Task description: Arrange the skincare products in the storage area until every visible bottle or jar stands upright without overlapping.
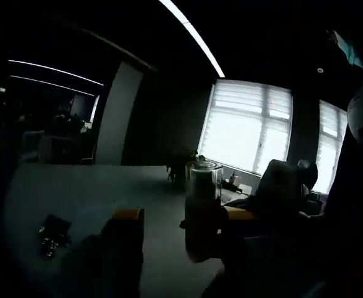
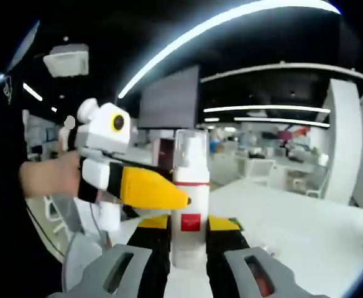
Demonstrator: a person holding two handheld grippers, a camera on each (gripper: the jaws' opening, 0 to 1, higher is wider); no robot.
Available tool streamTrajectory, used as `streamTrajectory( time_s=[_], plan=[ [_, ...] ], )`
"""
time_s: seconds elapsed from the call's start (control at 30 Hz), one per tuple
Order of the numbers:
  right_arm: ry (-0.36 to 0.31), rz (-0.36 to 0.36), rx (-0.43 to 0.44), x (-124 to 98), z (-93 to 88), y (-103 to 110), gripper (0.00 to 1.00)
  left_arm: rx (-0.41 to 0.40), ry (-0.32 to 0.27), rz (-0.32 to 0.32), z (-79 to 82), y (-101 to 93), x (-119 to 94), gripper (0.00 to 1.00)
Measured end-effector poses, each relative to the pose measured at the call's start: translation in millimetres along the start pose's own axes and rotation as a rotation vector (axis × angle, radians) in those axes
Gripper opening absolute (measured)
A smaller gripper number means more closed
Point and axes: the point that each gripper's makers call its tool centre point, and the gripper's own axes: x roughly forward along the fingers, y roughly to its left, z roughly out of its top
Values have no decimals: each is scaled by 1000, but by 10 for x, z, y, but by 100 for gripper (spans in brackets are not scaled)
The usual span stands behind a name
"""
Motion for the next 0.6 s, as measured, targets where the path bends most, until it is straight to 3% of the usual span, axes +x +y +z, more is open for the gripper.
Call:
streamTrajectory(
  time_s=[0.07,0.17,0.43,0.6],
  plan=[
    [10,-59,-21,16,-18,-47,13,-3,-25,43,30,-28,5,45],
    [-4,-68,-10,62,-9,5,13,19,-43,93,37,-90,19,45],
    [0,-82,-18,66,-39,-40,13,63,-31,155,-6,-67,13,31],
    [16,-87,-22,55,-67,-65,13,59,-20,152,-36,-69,34,24]
  ],
)
